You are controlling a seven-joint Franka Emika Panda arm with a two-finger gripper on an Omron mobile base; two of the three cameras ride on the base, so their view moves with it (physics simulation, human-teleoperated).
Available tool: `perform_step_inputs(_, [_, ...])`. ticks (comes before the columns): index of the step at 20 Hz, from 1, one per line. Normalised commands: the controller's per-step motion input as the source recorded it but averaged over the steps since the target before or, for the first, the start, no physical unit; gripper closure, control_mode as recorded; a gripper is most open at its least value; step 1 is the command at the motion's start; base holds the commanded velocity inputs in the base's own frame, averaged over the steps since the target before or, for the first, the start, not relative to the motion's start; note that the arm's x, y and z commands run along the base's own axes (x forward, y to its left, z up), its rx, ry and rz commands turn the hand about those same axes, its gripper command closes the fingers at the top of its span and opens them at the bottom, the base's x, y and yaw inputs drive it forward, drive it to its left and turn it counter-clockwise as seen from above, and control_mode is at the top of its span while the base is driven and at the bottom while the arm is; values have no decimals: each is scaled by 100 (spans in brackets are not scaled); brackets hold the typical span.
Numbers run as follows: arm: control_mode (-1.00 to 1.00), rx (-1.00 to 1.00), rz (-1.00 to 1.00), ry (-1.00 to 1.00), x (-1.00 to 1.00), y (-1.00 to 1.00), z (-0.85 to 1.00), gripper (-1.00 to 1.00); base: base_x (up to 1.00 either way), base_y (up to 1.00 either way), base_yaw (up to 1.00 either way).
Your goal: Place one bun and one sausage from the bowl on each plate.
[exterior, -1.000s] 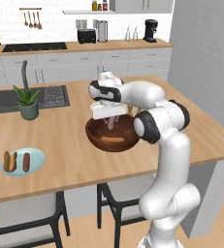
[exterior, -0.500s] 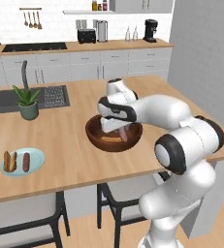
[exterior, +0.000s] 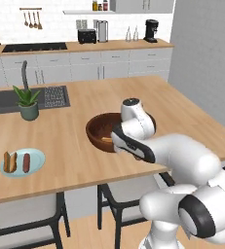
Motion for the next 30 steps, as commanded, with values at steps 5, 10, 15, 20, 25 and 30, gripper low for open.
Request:
perform_step_inputs(5, [-100,0,0,0,0,0,0,100,0,0,0])
perform_step_inputs(10, [100,0,0,0,0,0,0,100,-18,75,0])
perform_step_inputs(15, [100,0,0,0,0,0,0,100,-6,100,-7])
perform_step_inputs(20, [100,0,0,0,0,0,0,100,0,100,-1])
perform_step_inputs(25, [100,0,0,0,0,0,0,100,0,100,0])
perform_step_inputs(30, [100,0,0,0,0,0,0,100,7,100,-3])
